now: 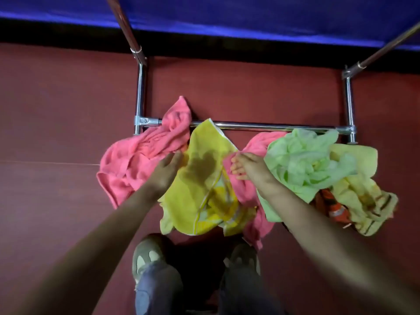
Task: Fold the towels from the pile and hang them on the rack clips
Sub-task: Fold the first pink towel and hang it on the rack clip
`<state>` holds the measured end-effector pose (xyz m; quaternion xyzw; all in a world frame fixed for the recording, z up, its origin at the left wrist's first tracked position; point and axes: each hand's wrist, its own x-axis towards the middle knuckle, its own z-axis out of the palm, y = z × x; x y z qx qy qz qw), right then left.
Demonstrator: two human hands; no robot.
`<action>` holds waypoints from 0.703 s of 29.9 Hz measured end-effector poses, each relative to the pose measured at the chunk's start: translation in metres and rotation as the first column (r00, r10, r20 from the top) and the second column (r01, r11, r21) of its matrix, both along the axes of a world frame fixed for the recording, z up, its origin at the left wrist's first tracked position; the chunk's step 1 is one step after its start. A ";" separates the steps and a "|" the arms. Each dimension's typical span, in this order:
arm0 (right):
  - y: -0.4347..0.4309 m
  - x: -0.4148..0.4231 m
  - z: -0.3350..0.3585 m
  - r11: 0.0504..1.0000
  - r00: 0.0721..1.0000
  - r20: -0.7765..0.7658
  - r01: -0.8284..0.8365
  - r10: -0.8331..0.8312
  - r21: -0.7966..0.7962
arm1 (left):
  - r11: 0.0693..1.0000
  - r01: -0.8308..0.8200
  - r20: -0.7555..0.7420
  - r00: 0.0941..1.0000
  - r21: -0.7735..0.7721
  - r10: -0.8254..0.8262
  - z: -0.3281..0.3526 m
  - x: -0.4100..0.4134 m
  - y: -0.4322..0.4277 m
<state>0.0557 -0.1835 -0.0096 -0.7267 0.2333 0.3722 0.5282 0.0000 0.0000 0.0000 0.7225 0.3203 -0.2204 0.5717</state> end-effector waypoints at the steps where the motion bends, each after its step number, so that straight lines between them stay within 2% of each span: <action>1: 0.003 0.004 -0.005 1.000 1.000 0.011 0.001 -0.001 -0.001 | 1.000 -0.008 0.013 1.000 -0.006 0.008 -0.006 0.004 0.000; 4: 0.011 0.013 -0.018 1.000 1.000 0.006 -0.001 0.001 0.000 | 0.998 -0.061 0.076 0.995 0.028 0.058 -0.024 0.011 0.008; 8: 0.030 0.016 -0.037 0.999 1.000 -0.002 -0.003 0.003 0.050 | 0.925 -0.041 0.160 0.987 0.377 -0.022 -0.061 0.018 0.036; 14: 0.041 0.012 -0.049 0.998 0.999 -0.031 -0.014 0.016 0.065 | 0.891 0.163 0.048 0.978 0.423 -0.202 -0.097 0.027 0.045; 19: 0.037 0.010 -0.050 0.996 1.000 -0.028 -0.012 0.014 0.091 | 0.778 0.202 0.004 0.967 0.595 -0.254 -0.107 0.037 0.046; 21: 0.034 0.009 -0.044 0.994 0.999 -0.034 0.025 -0.021 0.106 | 0.743 0.158 0.062 0.964 0.650 -0.259 -0.103 0.038 0.047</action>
